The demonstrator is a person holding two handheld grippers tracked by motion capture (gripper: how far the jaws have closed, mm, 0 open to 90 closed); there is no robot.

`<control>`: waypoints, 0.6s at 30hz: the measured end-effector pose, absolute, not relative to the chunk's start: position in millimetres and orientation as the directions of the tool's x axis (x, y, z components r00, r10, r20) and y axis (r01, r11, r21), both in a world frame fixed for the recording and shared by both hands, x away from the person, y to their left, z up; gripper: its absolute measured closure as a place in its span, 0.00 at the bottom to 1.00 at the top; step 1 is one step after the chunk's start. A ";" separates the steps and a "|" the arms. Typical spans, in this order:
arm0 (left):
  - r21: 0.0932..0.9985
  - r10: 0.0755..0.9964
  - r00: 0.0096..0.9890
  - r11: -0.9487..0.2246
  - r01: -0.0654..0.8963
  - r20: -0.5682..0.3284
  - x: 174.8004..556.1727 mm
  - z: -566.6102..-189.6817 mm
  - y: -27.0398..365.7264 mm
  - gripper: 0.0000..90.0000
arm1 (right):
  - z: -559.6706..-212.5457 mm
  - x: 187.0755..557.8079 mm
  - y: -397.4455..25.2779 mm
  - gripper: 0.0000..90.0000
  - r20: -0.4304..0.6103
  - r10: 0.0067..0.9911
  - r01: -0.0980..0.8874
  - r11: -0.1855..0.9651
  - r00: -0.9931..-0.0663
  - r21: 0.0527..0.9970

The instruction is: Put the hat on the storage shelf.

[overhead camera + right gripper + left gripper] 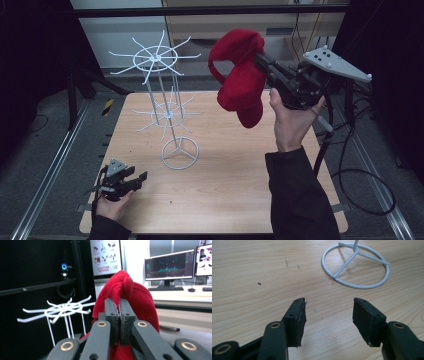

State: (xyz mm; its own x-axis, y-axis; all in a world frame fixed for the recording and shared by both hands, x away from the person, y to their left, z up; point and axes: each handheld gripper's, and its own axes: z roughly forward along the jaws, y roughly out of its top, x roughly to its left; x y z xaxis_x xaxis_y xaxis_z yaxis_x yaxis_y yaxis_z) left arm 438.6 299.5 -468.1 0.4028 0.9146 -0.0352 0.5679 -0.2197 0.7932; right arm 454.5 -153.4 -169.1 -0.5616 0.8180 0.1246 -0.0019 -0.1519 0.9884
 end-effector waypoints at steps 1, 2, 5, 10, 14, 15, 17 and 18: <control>0.794 0.915 0.401 -0.220 0.567 -0.033 438.5 -468.0 299.6 0.49 | -165.0 454.5 -152.4 0.98 0.125 0.815 -0.008 -0.157 -0.566 0.988; 0.794 0.915 0.402 -0.221 0.566 -0.032 438.4 -467.9 299.7 0.49 | -162.8 454.2 -151.7 0.98 0.124 0.814 -0.013 -0.159 -0.568 0.987; 0.794 0.915 0.403 -0.223 0.566 -0.030 438.5 -467.9 299.6 0.49 | -155.0 454.4 -148.3 0.98 0.119 0.809 -0.028 -0.165 -0.576 0.986; 0.792 0.914 0.405 -0.222 0.568 -0.034 438.6 -468.1 299.4 0.49 | -145.0 455.9 -142.4 0.98 0.110 0.805 -0.046 -0.167 -0.583 0.985; 0.793 0.914 0.405 -0.224 0.566 -0.031 438.4 -467.8 299.7 0.49 | -137.4 460.8 -132.2 0.98 0.099 0.801 -0.054 -0.162 -0.590 0.985; 0.793 0.914 0.405 -0.224 0.567 -0.031 438.4 -467.8 299.7 0.49 | -137.1 462.9 -130.0 0.98 0.101 0.801 -0.051 -0.161 -0.590 0.986; 0.792 0.913 0.406 -0.226 0.568 -0.030 438.3 -467.6 299.8 0.49 | -137.4 467.9 -125.7 0.98 0.105 0.799 -0.041 -0.160 -0.592 0.986; 0.793 0.914 0.405 -0.224 0.567 -0.031 438.2 -467.6 299.7 0.49 | -137.9 470.7 -123.6 0.98 0.104 0.800 -0.038 -0.157 -0.591 0.987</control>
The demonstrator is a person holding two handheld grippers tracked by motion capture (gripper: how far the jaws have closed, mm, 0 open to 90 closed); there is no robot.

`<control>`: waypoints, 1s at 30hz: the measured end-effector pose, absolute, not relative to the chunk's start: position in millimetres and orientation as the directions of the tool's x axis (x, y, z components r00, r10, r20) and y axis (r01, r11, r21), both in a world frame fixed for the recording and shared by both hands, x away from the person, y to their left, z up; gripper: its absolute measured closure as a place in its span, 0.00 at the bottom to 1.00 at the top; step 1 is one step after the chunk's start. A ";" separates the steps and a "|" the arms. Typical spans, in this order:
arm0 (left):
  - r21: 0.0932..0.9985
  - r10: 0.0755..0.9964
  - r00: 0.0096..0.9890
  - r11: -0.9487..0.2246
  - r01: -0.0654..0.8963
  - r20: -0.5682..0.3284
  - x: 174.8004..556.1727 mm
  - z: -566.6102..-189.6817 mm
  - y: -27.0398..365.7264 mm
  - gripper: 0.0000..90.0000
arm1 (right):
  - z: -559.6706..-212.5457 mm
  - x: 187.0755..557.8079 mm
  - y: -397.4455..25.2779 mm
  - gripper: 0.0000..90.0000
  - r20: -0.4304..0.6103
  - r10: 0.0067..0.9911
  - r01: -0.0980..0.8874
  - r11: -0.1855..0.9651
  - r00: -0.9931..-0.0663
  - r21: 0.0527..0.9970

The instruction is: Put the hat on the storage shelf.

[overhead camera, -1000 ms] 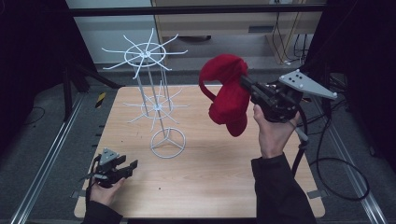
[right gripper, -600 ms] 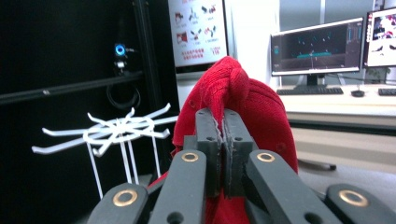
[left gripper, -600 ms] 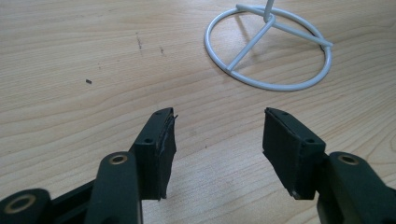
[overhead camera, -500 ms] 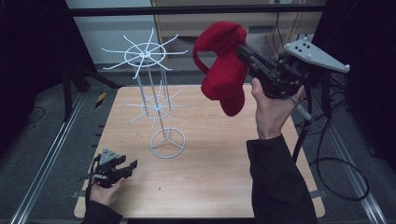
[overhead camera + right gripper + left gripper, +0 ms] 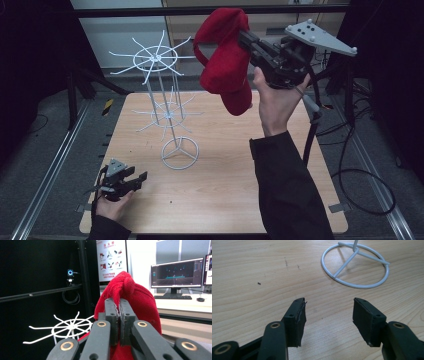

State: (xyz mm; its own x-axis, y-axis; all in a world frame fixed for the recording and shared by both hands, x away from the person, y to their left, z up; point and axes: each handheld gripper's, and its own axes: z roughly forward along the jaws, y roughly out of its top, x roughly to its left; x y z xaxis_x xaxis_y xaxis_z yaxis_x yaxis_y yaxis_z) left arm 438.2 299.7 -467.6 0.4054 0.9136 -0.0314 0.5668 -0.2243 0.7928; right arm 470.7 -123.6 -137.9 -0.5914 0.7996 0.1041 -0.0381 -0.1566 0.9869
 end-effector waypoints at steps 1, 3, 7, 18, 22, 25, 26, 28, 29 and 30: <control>0.792 0.913 0.407 -0.226 0.567 -0.031 438.2 -467.5 299.9 0.49 | -138.7 473.7 -121.5 0.98 0.104 0.801 -0.035 -0.154 -0.590 0.988; 0.792 0.913 0.407 -0.226 0.568 -0.031 438.4 -467.7 300.0 0.49 | -141.3 479.5 -117.2 0.98 0.104 0.804 -0.025 -0.146 -0.586 0.989; 0.792 0.912 0.409 -0.227 0.567 -0.032 438.3 -467.6 300.0 0.49 | -149.5 490.5 -111.8 0.98 0.114 0.807 0.002 -0.138 -0.580 0.990; 0.793 0.913 0.406 -0.223 0.567 -0.034 438.3 -467.7 300.2 0.48 | -178.6 512.1 -110.9 0.97 0.140 0.822 0.096 -0.104 -0.552 0.990; 0.792 0.913 0.406 -0.224 0.567 -0.032 438.4 -467.7 300.1 0.49 | -192.1 516.3 -110.0 0.97 0.127 0.829 0.128 -0.068 -0.544 0.989; 0.791 0.913 0.407 -0.223 0.569 -0.035 438.7 -468.1 299.9 0.49 | -202.7 518.5 -109.8 0.97 0.118 0.831 0.149 -0.042 -0.544 0.988; 0.792 0.913 0.406 -0.224 0.568 -0.033 438.6 -468.0 300.0 0.48 | -207.5 519.1 -109.6 0.97 0.116 0.830 0.158 -0.034 -0.546 0.987; 0.792 0.913 0.407 -0.224 0.568 -0.035 438.8 -468.3 299.7 0.49 | -214.6 519.8 -109.1 0.97 0.110 0.828 0.169 -0.019 -0.549 0.985; 0.792 0.913 0.407 -0.224 0.569 -0.035 438.8 -468.4 299.7 0.49 | -218.6 520.2 -108.7 0.97 0.104 0.827 0.175 -0.007 -0.552 0.985; 0.791 0.912 0.408 -0.225 0.568 -0.033 438.8 -468.4 299.6 0.48 | -222.5 520.5 -108.3 0.97 0.104 0.824 0.182 -0.002 -0.557 0.983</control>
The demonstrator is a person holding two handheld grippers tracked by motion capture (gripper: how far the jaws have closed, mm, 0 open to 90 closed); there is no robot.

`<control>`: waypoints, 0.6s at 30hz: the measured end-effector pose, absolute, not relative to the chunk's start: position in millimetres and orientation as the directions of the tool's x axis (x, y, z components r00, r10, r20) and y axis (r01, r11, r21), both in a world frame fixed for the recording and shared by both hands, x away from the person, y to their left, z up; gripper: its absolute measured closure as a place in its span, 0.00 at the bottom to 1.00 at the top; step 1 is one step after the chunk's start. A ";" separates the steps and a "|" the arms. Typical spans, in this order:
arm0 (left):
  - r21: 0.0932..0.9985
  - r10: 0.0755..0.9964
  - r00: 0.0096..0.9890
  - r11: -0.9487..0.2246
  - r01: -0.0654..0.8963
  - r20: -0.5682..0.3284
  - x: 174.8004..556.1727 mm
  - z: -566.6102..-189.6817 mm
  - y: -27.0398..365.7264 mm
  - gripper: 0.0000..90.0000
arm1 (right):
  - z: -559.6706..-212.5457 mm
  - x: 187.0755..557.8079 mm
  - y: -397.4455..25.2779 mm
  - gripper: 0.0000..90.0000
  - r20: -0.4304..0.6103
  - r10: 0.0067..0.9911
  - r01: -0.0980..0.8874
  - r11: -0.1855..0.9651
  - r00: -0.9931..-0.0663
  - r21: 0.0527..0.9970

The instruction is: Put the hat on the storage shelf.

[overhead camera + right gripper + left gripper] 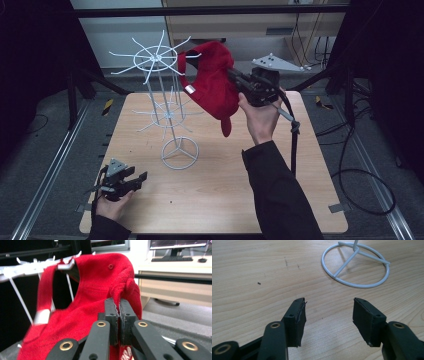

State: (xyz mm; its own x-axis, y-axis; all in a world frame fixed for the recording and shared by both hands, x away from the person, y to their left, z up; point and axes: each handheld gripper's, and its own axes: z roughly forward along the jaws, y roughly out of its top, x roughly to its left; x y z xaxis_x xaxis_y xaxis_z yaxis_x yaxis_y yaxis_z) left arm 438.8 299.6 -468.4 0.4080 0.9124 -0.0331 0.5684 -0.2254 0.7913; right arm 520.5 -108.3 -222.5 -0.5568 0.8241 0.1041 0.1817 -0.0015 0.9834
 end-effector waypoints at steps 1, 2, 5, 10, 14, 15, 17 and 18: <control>0.792 0.913 0.408 -0.226 0.568 -0.032 438.8 -468.4 299.6 0.48 | -226.5 520.6 -108.0 0.97 0.107 0.821 0.188 0.000 -0.561 0.982; 0.791 0.912 0.409 -0.228 0.568 -0.031 438.8 -468.3 299.6 0.48 | -230.4 520.6 -107.6 0.97 0.106 0.818 0.196 0.008 -0.565 0.981; 0.790 0.912 0.408 -0.226 0.570 -0.033 438.9 -468.5 299.4 0.48 | -243.0 519.7 -105.8 0.96 0.108 0.807 0.217 0.025 -0.580 0.976; 0.791 0.912 0.408 -0.225 0.569 -0.034 438.8 -468.6 299.0 0.48 | -256.8 518.8 -104.5 0.94 0.111 0.790 0.233 0.042 -0.603 0.972; 0.791 0.912 0.409 -0.225 0.569 -0.035 438.6 -468.6 298.8 0.48 | -265.6 515.7 -105.3 0.91 0.110 0.782 0.240 0.052 -0.614 0.970; 0.791 0.912 0.409 -0.225 0.569 -0.035 438.6 -468.6 298.8 0.48 | -265.6 515.7 -105.3 0.91 0.110 0.782 0.240 0.052 -0.614 0.970; 0.791 0.912 0.409 -0.226 0.569 -0.034 438.5 -468.6 298.8 0.48 | -270.5 509.4 -109.1 0.84 0.092 0.784 0.227 0.064 -0.614 0.972; 0.791 0.912 0.408 -0.225 0.569 -0.034 438.5 -468.6 298.8 0.48 | -272.0 506.8 -111.5 0.82 0.091 0.785 0.220 0.059 -0.612 0.974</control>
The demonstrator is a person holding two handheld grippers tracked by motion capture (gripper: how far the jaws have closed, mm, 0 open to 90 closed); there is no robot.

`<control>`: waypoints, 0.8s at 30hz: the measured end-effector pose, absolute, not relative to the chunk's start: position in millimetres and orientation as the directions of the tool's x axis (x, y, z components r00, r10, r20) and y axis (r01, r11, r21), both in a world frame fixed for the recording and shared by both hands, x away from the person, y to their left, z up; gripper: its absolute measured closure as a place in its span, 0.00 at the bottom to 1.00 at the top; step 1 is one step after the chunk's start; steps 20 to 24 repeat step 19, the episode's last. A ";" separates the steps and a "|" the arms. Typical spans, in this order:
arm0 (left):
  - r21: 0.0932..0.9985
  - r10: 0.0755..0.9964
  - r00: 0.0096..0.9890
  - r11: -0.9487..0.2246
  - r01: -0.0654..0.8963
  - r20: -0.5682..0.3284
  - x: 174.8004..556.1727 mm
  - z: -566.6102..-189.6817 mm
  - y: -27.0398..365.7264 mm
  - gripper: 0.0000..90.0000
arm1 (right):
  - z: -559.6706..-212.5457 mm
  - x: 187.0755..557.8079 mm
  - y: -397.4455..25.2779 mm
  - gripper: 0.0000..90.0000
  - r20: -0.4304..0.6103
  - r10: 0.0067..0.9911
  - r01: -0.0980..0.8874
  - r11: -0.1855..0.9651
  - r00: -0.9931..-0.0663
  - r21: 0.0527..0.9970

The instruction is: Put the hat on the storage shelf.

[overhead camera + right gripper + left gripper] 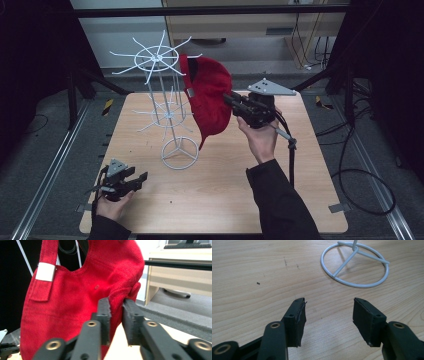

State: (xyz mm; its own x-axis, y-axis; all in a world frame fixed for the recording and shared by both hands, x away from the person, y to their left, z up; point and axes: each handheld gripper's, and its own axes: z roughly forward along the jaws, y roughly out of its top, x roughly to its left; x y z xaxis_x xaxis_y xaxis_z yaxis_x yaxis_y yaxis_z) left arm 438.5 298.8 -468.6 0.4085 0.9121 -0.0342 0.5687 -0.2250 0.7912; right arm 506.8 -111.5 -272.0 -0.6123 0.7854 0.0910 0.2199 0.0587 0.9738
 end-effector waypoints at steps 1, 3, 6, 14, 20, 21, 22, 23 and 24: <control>0.791 0.912 0.409 -0.225 0.568 -0.034 438.6 -468.7 298.8 0.48 | -273.2 504.8 -113.7 0.81 0.091 0.785 0.213 0.053 -0.612 0.976; 0.790 0.912 0.409 -0.226 0.569 -0.034 438.7 -468.9 298.6 0.48 | -276.2 499.5 -119.7 0.77 0.096 0.785 0.207 0.041 -0.612 0.978; 0.789 0.912 0.409 -0.227 0.571 -0.033 438.6 -469.1 298.3 0.48 | -283.3 488.1 -131.6 0.70 0.083 0.795 0.177 0.030 -0.601 0.984; 0.791 0.913 0.407 -0.227 0.568 -0.031 438.4 -470.5 298.5 0.46 | -320.7 464.2 -162.7 0.42 0.067 0.828 0.169 0.034 -0.557 0.985; 0.794 0.911 0.410 -0.229 0.563 -0.028 439.3 -471.6 298.4 0.43 | -369.9 454.3 -182.9 0.25 0.085 0.847 0.244 0.054 -0.524 0.968; 0.794 0.911 0.410 -0.229 0.563 -0.028 439.3 -471.6 298.4 0.43 | -369.9 454.3 -182.9 0.25 0.085 0.847 0.244 0.054 -0.524 0.968; 0.794 0.911 0.410 -0.229 0.563 -0.028 439.3 -471.6 298.4 0.43 | -369.9 454.3 -182.9 0.25 0.085 0.847 0.244 0.054 -0.524 0.968; 0.794 0.911 0.410 -0.229 0.563 -0.028 439.3 -471.6 298.4 0.43 | -369.9 454.3 -182.9 0.25 0.085 0.847 0.244 0.054 -0.524 0.968; 0.794 0.911 0.410 -0.229 0.563 -0.028 439.3 -471.6 298.4 0.43 | -369.9 454.3 -182.9 0.25 0.085 0.847 0.244 0.054 -0.524 0.968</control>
